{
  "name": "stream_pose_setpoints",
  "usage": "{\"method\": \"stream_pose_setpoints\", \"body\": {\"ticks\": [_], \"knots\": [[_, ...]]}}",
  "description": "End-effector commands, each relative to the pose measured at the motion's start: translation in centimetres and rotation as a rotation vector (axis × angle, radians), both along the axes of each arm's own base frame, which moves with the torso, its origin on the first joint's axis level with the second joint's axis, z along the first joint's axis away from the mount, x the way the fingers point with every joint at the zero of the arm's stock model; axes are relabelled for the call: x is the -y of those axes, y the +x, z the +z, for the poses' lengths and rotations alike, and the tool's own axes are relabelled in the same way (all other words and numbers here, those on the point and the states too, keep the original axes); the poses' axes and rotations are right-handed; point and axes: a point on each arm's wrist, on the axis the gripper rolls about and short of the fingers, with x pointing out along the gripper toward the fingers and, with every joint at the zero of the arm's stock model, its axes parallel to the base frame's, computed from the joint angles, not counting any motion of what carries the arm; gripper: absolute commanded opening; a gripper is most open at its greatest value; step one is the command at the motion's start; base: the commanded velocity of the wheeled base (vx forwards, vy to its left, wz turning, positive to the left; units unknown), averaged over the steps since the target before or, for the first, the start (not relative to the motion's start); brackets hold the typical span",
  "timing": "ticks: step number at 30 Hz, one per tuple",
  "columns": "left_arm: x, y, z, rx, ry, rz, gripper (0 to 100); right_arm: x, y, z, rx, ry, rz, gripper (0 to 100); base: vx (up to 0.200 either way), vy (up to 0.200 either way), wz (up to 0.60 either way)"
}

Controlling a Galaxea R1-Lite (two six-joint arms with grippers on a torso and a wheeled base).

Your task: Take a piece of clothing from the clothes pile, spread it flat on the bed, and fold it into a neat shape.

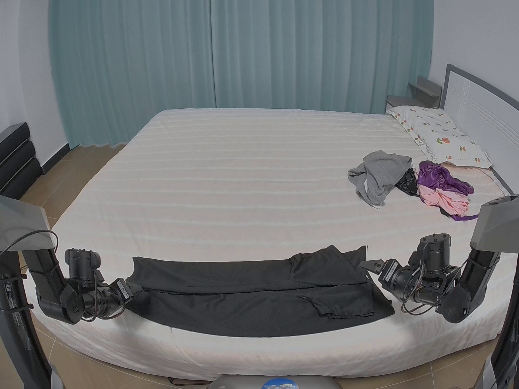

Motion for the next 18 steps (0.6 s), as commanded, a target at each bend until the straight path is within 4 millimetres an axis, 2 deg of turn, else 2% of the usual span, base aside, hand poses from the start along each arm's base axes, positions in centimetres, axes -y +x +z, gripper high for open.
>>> {"method": "stream_pose_setpoints", "body": {"ticks": [1, 10, 18], "knots": [[0.6, 0.0, -1.7, -0.043, 0.036, -0.02, 0, 0.0, 0.2, 0.0, 0.005, -0.002, -0.003, 100, 0.0, 0.0, 0.0], [0.1, -1.0, -1.7, -0.073, 0.081, -0.003, 0, 0.2, 0.4, 0.1, 0.007, -0.003, -0.009, 100, 0.0, 0.0, 0.0], [-0.3, -2.1, -0.1, -0.053, 0.146, 0.021, 0, 0.3, 0.4, 0.1, 0.007, -0.008, -0.01, 100, 0.0, 0.0, 0.0]]}}
